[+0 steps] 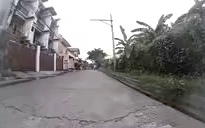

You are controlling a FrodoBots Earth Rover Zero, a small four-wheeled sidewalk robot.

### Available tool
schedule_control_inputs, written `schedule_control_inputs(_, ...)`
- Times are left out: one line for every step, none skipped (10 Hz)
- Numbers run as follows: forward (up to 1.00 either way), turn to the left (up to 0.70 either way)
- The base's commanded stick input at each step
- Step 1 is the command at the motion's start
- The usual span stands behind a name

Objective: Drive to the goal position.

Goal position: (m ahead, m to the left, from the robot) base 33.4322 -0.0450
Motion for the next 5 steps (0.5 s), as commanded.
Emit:
schedule_control_inputs(0.98,0.00)
schedule_control_inputs(0.98,0.00)
schedule_control_inputs(0.98,0.00)
schedule_control_inputs(0.98,0.00)
schedule_control_inputs(0.98,0.00)
